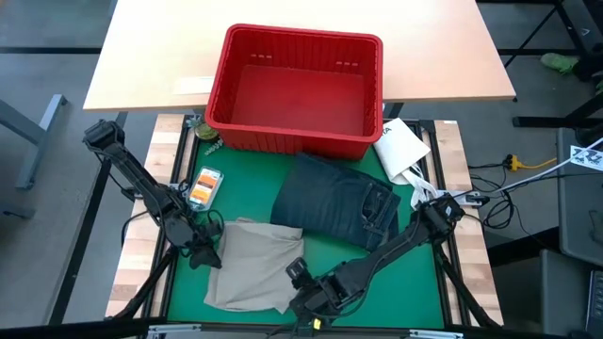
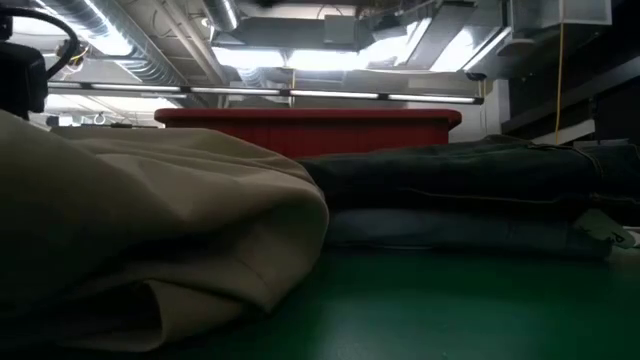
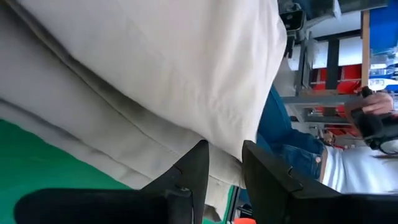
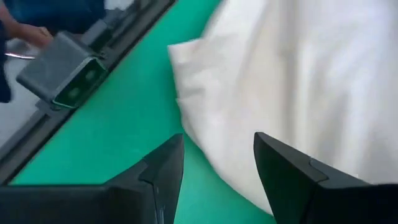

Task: Fold Laundry from Bin
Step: Fold the gray shorts

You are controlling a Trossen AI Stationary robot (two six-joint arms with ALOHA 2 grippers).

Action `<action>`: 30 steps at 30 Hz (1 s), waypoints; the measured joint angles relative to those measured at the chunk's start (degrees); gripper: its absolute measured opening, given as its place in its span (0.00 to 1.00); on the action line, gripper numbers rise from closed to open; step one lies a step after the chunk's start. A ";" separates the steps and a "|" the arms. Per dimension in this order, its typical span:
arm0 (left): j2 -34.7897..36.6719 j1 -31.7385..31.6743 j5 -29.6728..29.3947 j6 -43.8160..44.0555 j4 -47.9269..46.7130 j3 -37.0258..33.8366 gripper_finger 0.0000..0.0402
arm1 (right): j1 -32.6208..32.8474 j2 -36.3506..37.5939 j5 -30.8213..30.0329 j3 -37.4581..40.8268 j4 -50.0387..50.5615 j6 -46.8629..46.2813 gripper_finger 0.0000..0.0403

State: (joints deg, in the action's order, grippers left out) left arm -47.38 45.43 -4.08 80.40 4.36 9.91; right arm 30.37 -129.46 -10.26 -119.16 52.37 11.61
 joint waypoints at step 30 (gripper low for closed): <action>0.14 0.15 7.85 1.94 -4.12 0.00 0.47 | -0.46 4.80 -7.69 -0.02 6.74 -12.65 0.49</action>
State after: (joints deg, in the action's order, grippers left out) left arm -47.24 45.58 3.77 82.34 0.24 9.91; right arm 29.91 -124.66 -17.96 -119.17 59.11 -1.04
